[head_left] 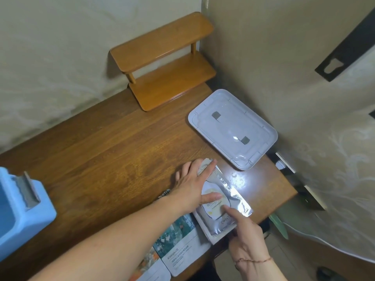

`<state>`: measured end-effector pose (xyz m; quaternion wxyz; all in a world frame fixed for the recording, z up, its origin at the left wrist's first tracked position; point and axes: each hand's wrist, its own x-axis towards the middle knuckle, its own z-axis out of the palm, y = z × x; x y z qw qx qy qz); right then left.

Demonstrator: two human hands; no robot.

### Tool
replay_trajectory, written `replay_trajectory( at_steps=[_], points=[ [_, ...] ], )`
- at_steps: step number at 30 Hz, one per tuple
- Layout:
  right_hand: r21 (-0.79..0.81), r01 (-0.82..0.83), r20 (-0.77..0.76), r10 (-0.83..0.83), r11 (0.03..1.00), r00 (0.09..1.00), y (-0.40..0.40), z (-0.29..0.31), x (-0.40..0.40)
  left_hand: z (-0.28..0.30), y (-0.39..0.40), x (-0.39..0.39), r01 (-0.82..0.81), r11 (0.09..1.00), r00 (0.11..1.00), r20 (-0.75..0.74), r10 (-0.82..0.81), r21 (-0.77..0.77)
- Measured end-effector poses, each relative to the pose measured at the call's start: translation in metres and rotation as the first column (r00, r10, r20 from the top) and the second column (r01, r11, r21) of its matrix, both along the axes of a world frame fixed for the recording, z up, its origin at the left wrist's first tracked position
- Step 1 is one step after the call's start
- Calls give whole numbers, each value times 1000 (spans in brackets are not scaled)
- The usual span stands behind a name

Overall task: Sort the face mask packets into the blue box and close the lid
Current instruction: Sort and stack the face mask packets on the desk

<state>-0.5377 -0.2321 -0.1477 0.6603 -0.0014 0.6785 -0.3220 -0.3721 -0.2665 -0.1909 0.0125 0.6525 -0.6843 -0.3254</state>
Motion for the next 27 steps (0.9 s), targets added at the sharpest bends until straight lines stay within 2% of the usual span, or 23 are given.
replay_trajectory(
  at_steps=[2,5,9,12,16,18,20,21,22,24,26,27],
  points=[
    [-23,-38,-81,36,999,996,5,-6,3,-1,1,0,2,1000,1000,-4,-2,-1],
    [-90,-67,-122,56,994,991,11,-7,9,0,3,1,2,1000,1000,-3,-2,3],
    [-167,-39,-72,27,985,997,9,-12,4,2,2,2,-7,1000,999,-35,7,4],
    [-259,-109,-36,103,960,994,4,-10,3,6,0,4,-78,996,990,-115,83,51],
    [-363,-258,-172,208,895,963,1,-9,6,13,-1,1,-132,989,974,-175,143,69],
    [-367,-227,-154,182,902,971,-3,-11,2,17,-1,0,-184,980,958,-207,197,80],
    [-381,-180,-97,155,907,983,-10,-10,-3,26,3,-4,-337,940,909,-241,341,56],
    [-390,-167,-70,151,906,986,-14,-6,-5,34,7,-7,-460,886,841,-291,456,60],
    [-404,-154,-33,154,902,988,-17,0,-6,44,13,-11,-588,802,732,-354,582,105],
    [-431,-125,40,158,894,987,-22,13,-5,62,26,-21,-766,565,412,-441,797,307],
    [-472,-105,84,163,876,983,-26,27,-2,75,35,-30,-732,345,23,-485,874,588],
    [-504,-89,114,169,859,979,-27,33,2,81,37,-31,-647,313,-160,-526,835,695]
  ],
)
